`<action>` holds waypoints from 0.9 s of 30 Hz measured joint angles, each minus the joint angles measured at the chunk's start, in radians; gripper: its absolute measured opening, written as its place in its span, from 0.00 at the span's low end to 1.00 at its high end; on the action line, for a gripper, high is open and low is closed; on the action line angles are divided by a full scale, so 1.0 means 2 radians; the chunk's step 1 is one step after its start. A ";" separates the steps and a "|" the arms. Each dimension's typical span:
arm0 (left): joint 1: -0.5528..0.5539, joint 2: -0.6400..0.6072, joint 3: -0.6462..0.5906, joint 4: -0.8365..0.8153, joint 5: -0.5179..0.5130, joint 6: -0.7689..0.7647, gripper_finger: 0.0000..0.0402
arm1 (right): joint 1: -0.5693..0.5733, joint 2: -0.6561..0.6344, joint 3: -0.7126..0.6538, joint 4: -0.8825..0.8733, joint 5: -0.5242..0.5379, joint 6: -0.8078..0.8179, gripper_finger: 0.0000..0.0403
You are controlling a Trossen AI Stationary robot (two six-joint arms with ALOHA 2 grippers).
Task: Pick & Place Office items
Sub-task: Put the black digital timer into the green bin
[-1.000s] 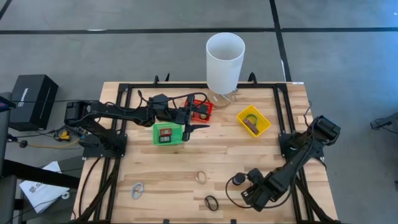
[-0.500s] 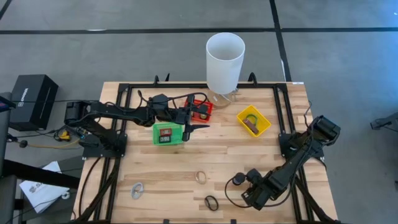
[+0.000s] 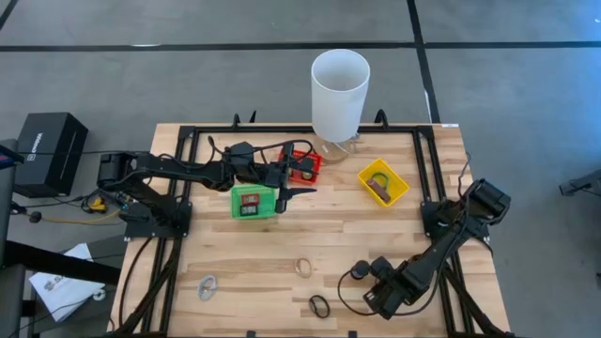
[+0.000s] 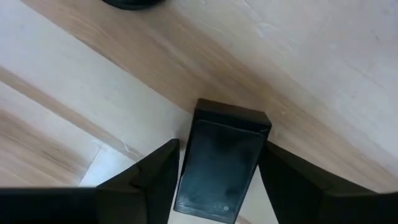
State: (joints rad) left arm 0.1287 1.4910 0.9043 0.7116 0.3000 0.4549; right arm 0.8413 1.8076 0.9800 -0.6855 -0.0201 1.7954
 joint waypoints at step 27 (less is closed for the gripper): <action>0.000 0.000 0.000 0.001 0.000 0.004 0.46 | 0.002 0.006 0.065 -0.077 0.010 -0.021 0.35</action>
State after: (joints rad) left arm 0.1284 1.4911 0.9043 0.7128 0.3000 0.4625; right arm 0.8446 1.8191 1.1100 -0.8395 -0.0002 1.7535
